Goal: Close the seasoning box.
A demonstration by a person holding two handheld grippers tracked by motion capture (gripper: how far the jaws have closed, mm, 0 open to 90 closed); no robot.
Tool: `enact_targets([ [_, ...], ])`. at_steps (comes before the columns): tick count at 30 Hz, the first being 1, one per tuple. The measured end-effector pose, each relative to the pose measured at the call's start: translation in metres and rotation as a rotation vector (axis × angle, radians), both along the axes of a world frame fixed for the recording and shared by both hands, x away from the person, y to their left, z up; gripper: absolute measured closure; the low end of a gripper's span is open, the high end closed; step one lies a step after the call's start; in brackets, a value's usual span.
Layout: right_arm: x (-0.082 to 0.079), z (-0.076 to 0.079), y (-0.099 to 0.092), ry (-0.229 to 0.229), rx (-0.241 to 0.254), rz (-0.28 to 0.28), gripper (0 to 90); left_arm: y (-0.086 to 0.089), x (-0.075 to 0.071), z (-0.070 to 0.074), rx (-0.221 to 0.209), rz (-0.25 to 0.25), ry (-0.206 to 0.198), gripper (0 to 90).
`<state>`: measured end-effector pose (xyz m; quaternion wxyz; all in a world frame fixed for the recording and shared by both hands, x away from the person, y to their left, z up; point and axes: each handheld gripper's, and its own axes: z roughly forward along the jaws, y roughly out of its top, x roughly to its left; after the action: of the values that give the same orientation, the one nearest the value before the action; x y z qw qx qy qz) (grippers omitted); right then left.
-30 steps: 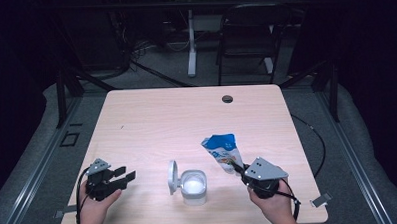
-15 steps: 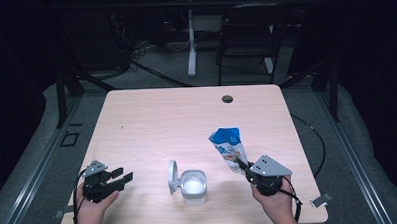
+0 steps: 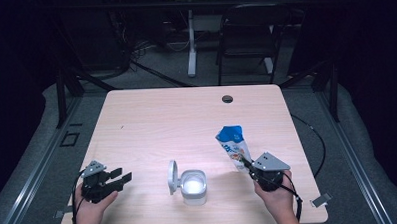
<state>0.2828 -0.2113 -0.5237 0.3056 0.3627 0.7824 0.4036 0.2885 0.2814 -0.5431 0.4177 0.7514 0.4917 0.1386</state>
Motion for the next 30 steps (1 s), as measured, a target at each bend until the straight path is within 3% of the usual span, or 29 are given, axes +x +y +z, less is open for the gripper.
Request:
enact_targets([
  [14, 0.019, -0.017, -0.008, 0.020, -0.014, -0.093, 89.8, 0.002, -0.002, -0.002, 0.001, 0.009, 0.009, 51.0],
  [21, 0.021, -0.018, -0.017, 0.009, 0.010, -0.140, 89.8, 0.003, -0.002, -0.002, 0.005, 0.009, 0.014, 51.0],
  [30, 0.019, -0.022, -0.023, 0.011, 0.007, -0.148, 89.4, 0.002, -0.002, -0.002, 0.007, 0.006, 0.008, 51.0],
])
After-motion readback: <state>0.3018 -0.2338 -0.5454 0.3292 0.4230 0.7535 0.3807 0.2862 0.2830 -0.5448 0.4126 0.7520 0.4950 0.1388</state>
